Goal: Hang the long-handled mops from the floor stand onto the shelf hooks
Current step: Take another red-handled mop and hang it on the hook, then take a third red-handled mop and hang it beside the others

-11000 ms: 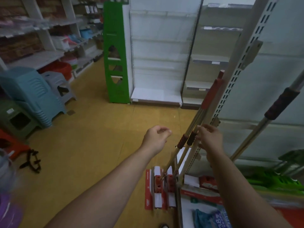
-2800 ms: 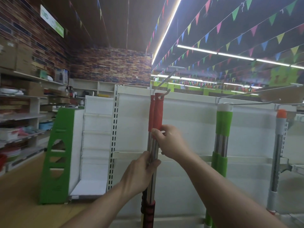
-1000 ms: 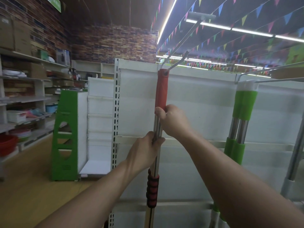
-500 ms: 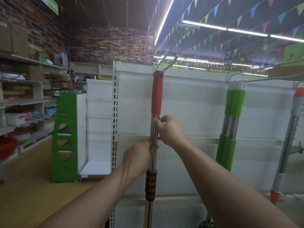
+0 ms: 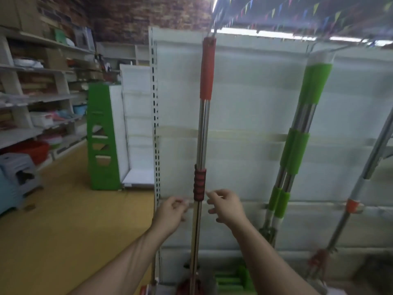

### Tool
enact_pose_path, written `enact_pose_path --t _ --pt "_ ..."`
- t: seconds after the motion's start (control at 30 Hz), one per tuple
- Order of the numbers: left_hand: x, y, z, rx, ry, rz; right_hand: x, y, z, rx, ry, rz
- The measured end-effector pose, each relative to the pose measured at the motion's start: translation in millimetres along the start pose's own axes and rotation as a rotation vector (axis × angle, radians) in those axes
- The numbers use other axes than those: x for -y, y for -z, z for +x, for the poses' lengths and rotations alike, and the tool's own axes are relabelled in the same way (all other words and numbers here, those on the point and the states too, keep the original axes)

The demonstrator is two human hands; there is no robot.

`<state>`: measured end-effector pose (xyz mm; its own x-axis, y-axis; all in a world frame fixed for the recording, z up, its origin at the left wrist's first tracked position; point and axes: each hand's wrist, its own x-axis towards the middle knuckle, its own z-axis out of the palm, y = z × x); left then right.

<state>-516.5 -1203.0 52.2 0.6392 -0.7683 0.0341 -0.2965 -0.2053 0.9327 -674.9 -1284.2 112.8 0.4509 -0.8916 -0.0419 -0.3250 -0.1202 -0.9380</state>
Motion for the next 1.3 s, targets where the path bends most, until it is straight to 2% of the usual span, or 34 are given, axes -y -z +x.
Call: enact_pose_path --t 0.17,0.43,0.6,0.77,1.1,1.3 --pt "19.4 -6.4 -39.5 0.001 0.15 -0.124 -37.2 -8.8 -34.8 0.062 -0.081 0.08" --pt "57.0 14.6 -97.7 -0.012 0.302 -0.107 -89.5 -45.6 -66.9 0.184 -0.209 0.09" --pt "74.3 35.9 -117.9 -0.03 0.34 -0.067 -107.9 -69.5 -86.0 0.212 -0.214 0.013" --pt "89.1 58.8 -126.8 -0.025 0.385 -0.134 -112.3 -96.0 -94.8 0.224 -0.222 0.057" --pt "137.7 168.3 -112.7 -0.061 0.37 -0.156 -83.3 -203.8 -98.2 0.142 -0.227 0.032" --pt "165.3 250.4 -84.7 0.013 0.314 -0.139 -53.9 -280.1 -97.6 0.053 -0.23 0.057"
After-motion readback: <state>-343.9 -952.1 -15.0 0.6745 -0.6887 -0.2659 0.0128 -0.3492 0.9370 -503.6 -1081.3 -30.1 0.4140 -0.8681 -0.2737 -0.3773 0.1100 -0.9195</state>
